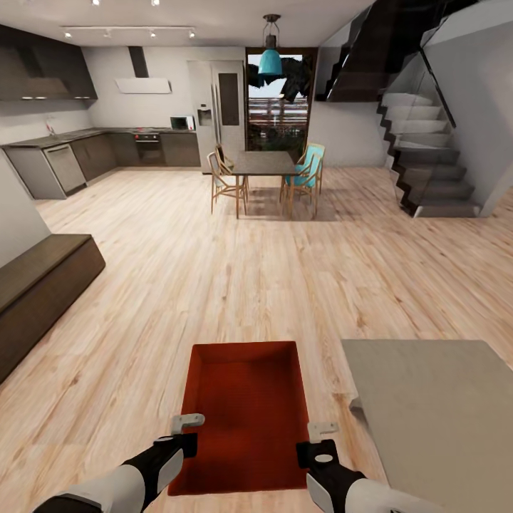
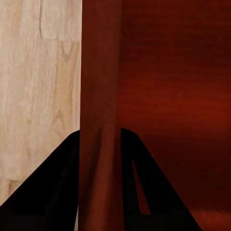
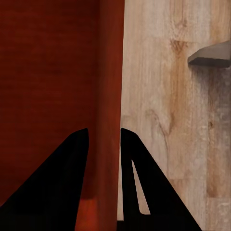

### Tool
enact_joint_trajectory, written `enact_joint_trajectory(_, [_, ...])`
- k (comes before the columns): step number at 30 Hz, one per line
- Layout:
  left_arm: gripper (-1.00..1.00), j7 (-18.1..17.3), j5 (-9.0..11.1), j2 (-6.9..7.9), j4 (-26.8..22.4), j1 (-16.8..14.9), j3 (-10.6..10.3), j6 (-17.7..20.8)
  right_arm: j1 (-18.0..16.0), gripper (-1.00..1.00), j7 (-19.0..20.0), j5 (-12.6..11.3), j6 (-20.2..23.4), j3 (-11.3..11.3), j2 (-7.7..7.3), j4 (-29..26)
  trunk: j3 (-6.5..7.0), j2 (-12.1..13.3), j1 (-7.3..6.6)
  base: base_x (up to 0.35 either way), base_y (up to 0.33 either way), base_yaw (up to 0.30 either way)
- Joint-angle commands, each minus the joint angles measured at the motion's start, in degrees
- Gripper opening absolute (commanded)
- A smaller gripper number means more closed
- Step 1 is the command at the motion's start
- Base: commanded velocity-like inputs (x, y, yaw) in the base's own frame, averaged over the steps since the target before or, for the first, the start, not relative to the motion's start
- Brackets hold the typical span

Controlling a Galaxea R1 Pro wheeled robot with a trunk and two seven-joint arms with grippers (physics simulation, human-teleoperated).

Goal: Move the two storage containers from the living room to the garage. In the garage, place one container on the floor and stack the other container on top of it (either order is fine).

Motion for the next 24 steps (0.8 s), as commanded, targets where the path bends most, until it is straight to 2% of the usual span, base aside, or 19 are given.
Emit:
enact_joint_trajectory(1, [-1.00, 0.74, 2.06, 0.62, -0.04, -0.02, 4.13, 0.46, -0.04, -1.00, -0.81, 0.38, -1.48, -0.47, 0.00, -0.12, -0.08, -0.06, 0.05, 0.323, 0.000, 0.000])
enact_joint_trajectory(24, [-1.00, 0.74, 2.06, 0.62, -0.06, -0.02, 4.13, 0.38, -0.04, -1.00, -0.81, 0.38, -1.48, -0.47, 0.00, -0.12, -0.08, -0.06, 0.05, 0.323, 0.000, 0.000])
